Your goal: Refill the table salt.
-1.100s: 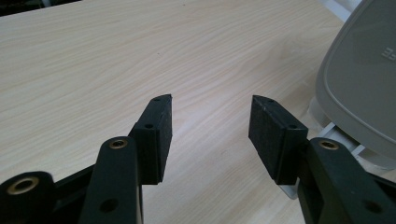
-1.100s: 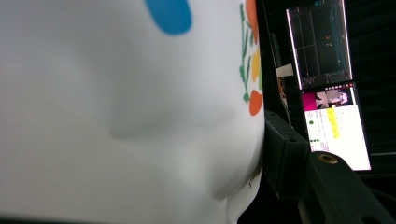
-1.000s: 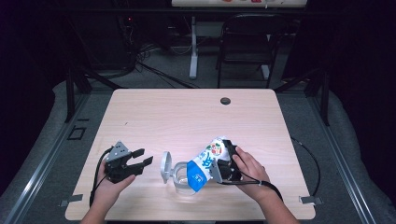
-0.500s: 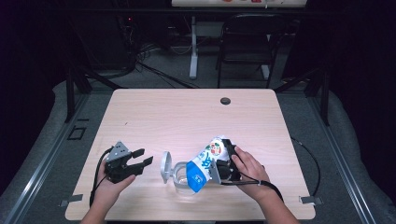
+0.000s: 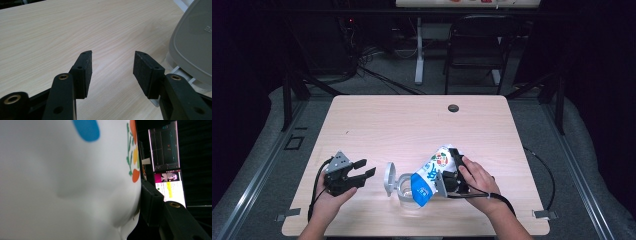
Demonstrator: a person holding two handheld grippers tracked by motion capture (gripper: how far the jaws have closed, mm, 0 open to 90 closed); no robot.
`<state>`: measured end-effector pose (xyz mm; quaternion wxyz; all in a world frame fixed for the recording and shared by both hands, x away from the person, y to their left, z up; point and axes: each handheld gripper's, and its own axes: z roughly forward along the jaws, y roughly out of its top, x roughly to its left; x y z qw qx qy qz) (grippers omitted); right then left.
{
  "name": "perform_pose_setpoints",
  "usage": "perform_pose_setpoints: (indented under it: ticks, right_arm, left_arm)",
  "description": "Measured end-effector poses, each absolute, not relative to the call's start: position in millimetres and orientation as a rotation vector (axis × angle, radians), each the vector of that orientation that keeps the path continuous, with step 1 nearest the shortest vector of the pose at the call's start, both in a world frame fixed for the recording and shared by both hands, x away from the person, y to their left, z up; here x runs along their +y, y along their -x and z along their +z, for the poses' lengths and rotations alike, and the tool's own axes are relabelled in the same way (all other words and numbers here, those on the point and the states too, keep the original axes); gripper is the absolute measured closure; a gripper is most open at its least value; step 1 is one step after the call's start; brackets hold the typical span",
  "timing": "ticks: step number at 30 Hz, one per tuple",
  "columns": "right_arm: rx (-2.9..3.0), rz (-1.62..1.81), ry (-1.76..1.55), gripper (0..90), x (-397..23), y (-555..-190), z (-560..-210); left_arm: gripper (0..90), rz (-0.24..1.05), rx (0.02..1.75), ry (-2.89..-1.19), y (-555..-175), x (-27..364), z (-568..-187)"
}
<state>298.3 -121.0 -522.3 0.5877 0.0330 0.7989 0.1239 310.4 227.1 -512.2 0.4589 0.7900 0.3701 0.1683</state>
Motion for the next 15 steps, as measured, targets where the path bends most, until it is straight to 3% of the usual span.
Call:
perform_pose_setpoints:
  ticks: [15]
  right_arm:
    - [1.832, 0.295, -0.036, 52.0, -119.7, -300.6, -523.1]
  left_arm:
    - [50.2, 0.417, 0.912, -1.947, -310.5, 226.9, -512.4]
